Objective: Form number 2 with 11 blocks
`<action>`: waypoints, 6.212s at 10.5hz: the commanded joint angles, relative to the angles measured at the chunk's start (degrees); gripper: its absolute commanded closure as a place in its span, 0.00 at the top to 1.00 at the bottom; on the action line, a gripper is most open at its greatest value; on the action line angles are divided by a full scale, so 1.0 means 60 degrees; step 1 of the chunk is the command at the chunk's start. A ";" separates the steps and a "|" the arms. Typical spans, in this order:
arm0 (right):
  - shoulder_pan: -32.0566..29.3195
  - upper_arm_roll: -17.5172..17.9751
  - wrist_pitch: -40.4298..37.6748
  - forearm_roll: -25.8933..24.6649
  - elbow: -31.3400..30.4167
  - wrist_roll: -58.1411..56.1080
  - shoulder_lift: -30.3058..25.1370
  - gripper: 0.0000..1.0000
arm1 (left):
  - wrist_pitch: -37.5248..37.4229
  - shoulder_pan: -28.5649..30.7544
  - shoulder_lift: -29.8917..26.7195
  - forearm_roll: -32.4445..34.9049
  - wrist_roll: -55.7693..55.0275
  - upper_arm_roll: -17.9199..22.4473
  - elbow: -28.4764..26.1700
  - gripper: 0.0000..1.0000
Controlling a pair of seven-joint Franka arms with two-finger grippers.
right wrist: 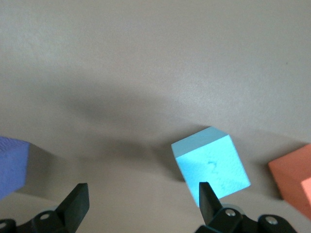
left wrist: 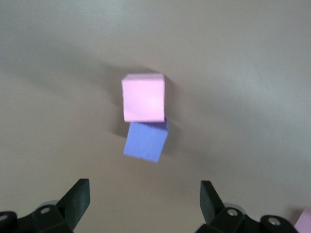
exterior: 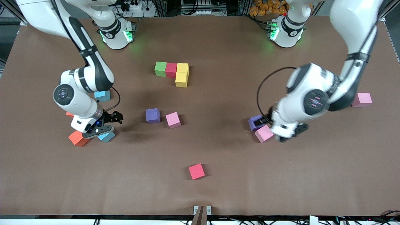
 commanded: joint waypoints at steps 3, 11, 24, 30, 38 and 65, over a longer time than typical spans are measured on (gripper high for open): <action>-0.0184 -0.0086 0.0082 -0.1459 0.0737 -0.1392 0.0776 1.00 | 0.2670 -0.0262 0.0435 0.1002 -0.2497 -0.0086 -0.1350 1.00; -0.0596 -0.0086 0.0274 -0.0513 0.1529 -0.2681 0.1774 1.00 | 0.3432 -0.0204 0.0787 0.3584 -0.1387 -0.0246 -0.2552 1.00; -0.0625 -0.0348 -0.0693 0.0707 0.1485 -0.1415 0.1424 1.00 | 0.4618 0.0133 0.0861 0.3570 -0.0651 -0.0276 -0.3402 0.19; -0.0610 -0.0936 -0.0577 0.0560 0.1471 0.1824 0.1422 1.00 | 0.3742 -0.0189 0.0684 0.3468 -0.0461 -0.1254 -0.2351 0.17; -0.0068 -0.0877 -0.0591 0.0604 0.1471 0.3471 0.1495 1.00 | 0.3637 -0.3555 0.1415 0.2898 0.0329 -0.1434 -0.0416 0.01; 0.0516 -0.0877 -0.1396 0.0736 0.0284 0.6441 -0.0540 0.00 | 0.2831 -0.7571 0.2426 0.0713 -0.0959 0.1584 0.2018 0.00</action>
